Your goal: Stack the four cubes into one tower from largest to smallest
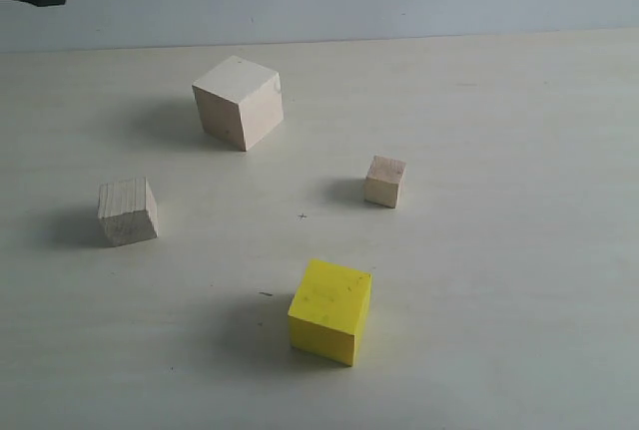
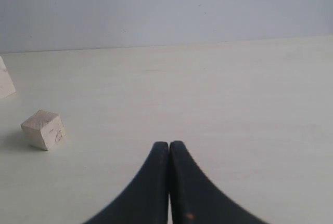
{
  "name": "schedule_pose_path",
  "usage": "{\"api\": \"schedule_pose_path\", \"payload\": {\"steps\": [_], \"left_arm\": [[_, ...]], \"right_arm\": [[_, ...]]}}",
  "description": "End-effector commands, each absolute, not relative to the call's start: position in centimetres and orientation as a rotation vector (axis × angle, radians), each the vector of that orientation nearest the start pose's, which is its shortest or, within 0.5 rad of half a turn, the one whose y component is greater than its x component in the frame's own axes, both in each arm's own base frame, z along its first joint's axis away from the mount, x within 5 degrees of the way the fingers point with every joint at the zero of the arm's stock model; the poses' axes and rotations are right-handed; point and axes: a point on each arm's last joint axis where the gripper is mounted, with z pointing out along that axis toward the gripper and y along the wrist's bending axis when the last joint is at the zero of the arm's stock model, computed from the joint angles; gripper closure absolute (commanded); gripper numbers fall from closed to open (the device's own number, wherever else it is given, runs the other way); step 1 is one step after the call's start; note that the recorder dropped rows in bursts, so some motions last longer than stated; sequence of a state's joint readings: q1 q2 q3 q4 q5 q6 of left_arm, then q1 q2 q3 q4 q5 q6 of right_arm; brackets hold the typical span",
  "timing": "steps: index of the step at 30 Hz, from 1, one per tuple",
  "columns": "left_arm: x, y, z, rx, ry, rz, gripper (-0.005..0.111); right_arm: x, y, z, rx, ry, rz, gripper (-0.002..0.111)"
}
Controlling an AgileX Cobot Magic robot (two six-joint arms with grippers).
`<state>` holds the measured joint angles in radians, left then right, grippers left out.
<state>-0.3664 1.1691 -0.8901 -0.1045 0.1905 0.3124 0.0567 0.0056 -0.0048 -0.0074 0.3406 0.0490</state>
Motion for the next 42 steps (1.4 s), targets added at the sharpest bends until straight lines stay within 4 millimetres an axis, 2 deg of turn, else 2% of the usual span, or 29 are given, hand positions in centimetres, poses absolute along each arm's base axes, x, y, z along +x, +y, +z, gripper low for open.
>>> {"api": "schedule_pose_path", "payload": {"steps": [1,5,9,11,14,15,16,20,24,31,36,42], "left_arm": [[26.7,-10.3,33.0,0.554,1.780,-0.094,0.107],[29.7,-11.5,31.9,0.576,1.844,-0.093,0.107],[32.9,-12.9,31.7,0.595,1.933,-0.109,0.107],[35.3,-13.9,31.4,0.600,1.993,-0.123,0.107],[39.5,-15.5,29.3,0.606,2.085,-0.138,0.107],[40.1,-15.8,29.0,0.598,2.091,-0.143,0.107],[41.6,-16.3,27.6,0.598,2.118,-0.146,0.107],[44.7,-17.4,24.2,0.602,2.161,-0.141,0.107],[47.2,-17.2,22.0,0.428,2.251,-0.201,0.107],[49.1,-16.0,20.2,0.324,2.358,-0.171,0.107],[50.3,-16.3,18.2,0.327,2.396,-0.164,0.107],[50.6,-16.6,15.5,0.335,2.448,-0.164,0.107]], "right_arm": [[5.4,0.3,18.3,-0.010,1.820,0.072,0.108],[5.4,0.3,18.3,-0.010,1.820,0.072,0.108],[5.4,0.3,18.3,-0.010,1.820,0.072,0.108],[5.4,0.3,18.3,-0.010,1.820,0.072,0.108],[5.4,0.3,18.3,-0.010,1.820,0.072,0.108],[5.4,0.3,18.3,-0.010,1.820,0.072,0.108],[5.4,0.3,18.3,-0.010,1.820,0.072,0.108],[5.4,0.3,18.3,-0.010,1.820,0.072,0.108],[5.4,0.3,18.3,-0.010,1.820,0.072,0.108],[5.4,0.3,18.3,-0.010,1.820,0.072,0.108],[5.4,0.3,18.3,-0.010,1.820,0.072,0.108],[5.4,0.3,18.3,-0.010,1.820,0.072,0.108]]}}
